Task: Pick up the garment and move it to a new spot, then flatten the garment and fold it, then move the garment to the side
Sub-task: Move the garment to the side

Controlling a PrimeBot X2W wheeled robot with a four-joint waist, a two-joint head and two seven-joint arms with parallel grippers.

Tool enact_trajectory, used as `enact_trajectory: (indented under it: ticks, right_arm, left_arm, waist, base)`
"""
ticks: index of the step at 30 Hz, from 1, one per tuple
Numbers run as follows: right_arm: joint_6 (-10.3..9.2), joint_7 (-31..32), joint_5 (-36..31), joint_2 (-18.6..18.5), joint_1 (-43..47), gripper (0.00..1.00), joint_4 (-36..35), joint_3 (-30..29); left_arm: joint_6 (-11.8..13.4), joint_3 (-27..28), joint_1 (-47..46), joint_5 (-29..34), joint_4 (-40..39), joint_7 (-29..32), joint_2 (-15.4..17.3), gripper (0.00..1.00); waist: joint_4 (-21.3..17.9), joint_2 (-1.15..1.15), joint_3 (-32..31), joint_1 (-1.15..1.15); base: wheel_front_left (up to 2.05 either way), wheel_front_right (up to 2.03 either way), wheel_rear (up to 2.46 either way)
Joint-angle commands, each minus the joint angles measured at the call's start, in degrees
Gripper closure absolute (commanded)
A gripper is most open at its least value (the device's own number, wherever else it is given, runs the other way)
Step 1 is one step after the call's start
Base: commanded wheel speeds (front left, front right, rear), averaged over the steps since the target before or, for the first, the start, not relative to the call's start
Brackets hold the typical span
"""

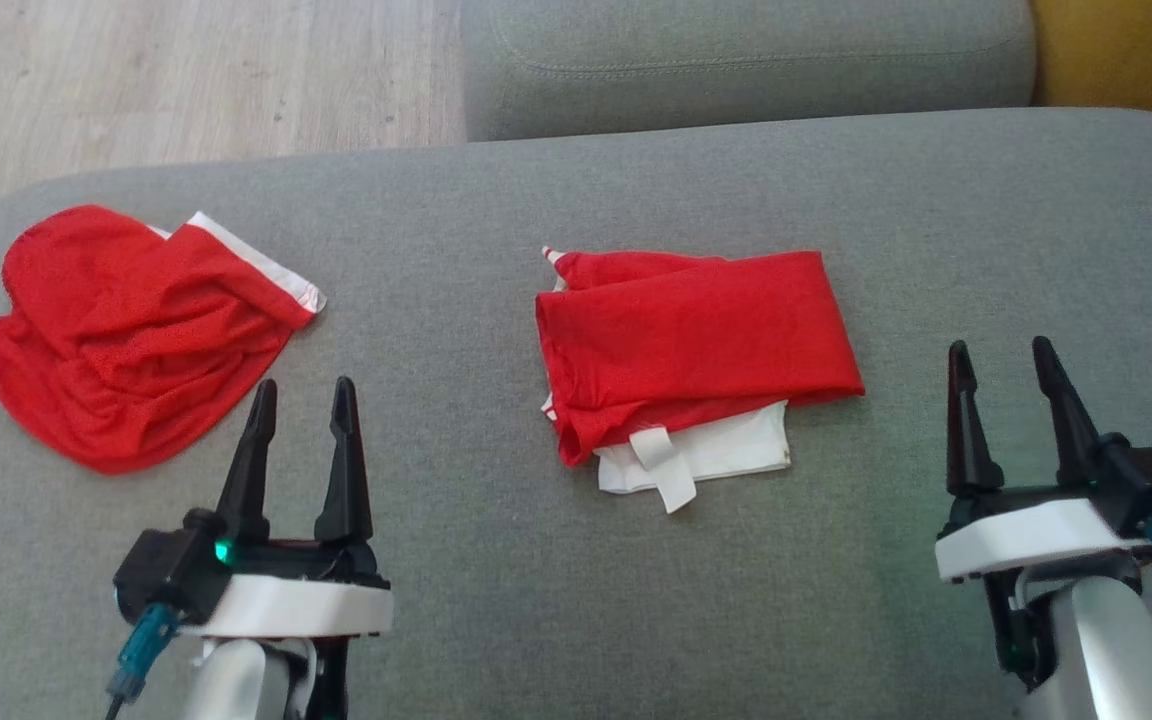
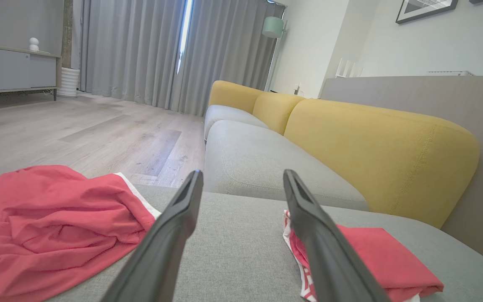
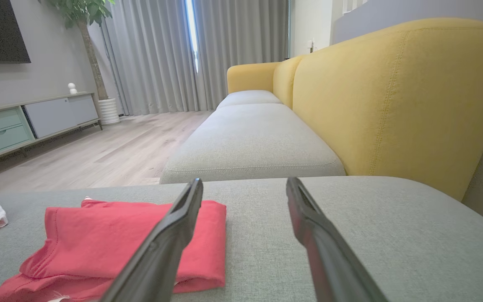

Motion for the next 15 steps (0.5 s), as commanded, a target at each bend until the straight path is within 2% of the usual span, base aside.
enact_trajectory:
  ticks: [1,5,15]
  right_arm:
    - [-0.04,-0.6,-0.6,0.1,-1.7,0.00,-1.8,1.6]
    - [-0.04,0.6,-1.2,0.2,-3.7,0.00,-0.3,1.6]
    - [-0.04,12.2,0.4,0.1,-13.8,0.00,10.2,-0.2]
  left_arm:
    - [0.4,1.6,-1.7,0.6,-1.8,-0.3,0.3,0.00]
    - [0.3,1.0,-2.5,0.7,-2.1,-0.3,0.3,0.00]
    - [-0.1,-1.3,-6.1,0.6,-2.2,-0.3,0.3,0.00]
  waist:
    - [0.2,0.00,0.2,0.01]
    - [0.9,0.00,1.7,0.01]
    - [4.6,0.00,8.3,0.01]
  base:
    - [0.00,0.00,0.00]
    - [0.00,0.00,0.00]
    - [0.00,0.00,0.00]
